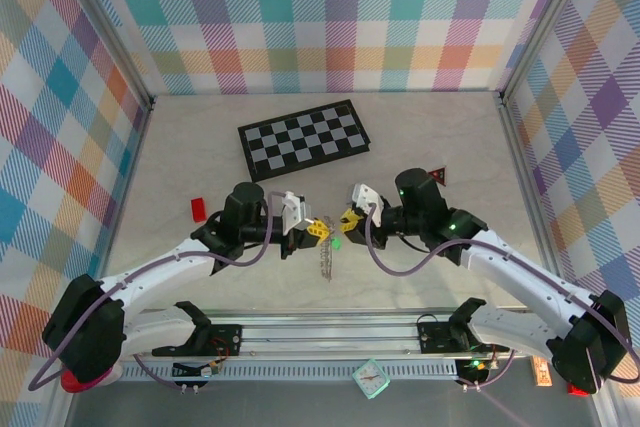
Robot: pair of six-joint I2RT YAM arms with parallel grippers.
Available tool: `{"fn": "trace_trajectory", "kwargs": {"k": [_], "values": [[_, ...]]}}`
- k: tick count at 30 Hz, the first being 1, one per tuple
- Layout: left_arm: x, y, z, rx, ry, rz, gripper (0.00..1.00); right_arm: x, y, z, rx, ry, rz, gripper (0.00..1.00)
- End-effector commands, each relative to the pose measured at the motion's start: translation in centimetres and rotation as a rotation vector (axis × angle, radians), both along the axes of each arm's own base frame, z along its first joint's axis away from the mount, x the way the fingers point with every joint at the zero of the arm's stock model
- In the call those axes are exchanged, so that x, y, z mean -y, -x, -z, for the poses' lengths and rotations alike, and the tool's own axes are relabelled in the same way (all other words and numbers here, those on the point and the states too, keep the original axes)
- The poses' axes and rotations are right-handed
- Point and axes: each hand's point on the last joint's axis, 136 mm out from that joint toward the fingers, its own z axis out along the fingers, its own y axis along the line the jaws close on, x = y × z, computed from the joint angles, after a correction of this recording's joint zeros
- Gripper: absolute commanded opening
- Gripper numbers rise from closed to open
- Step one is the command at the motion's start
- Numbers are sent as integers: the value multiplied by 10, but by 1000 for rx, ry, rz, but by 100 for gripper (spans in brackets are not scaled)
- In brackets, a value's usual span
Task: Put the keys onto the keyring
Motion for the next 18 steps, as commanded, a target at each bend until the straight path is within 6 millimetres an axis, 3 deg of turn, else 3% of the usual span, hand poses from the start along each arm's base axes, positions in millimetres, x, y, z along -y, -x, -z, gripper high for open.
{"fn": "trace_trajectory", "kwargs": {"k": [1,11,18], "values": [[5,9,-30,61,117,47,0,-10,3,-17,-24,-115,-16,23],[6,8,-32,58,129,48,0,-14,7,-5,-64,-109,-50,19],[8,10,-37,50,162,64,0,-21,5,-11,-62,-131,-78,15]]}}
